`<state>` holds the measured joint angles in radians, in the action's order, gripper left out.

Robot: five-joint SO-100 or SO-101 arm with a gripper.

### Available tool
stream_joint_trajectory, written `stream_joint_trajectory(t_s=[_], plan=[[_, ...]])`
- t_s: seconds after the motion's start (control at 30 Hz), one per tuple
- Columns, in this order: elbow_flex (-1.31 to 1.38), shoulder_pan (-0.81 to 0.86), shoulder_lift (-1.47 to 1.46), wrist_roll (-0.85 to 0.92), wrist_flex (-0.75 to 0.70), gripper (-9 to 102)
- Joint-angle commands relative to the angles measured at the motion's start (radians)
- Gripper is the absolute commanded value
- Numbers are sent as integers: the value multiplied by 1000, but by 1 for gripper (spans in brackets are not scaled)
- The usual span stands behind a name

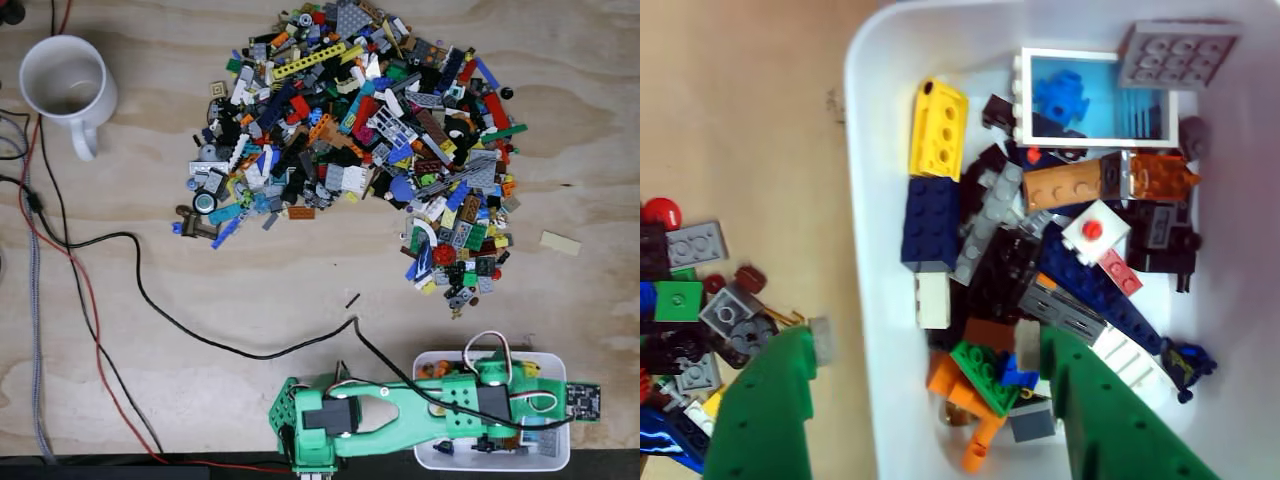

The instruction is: Find the closest Lego and put it in the bin.

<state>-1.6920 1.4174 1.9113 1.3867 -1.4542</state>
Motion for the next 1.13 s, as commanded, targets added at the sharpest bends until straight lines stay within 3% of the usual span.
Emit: stream_joint_trajectory(t_s=[0.0,0.1,0.23,0.43,0.77,1.1], plan=[[37,-249,117,-43,32,21],[-8,-523,213,-14,55,20],[-270,-873,416,-2,215,22],[-434,-1249,503,-109,333,23],[-390,-1425,327,-144,479,24],[-393,-1420,288,-140,492,24]])
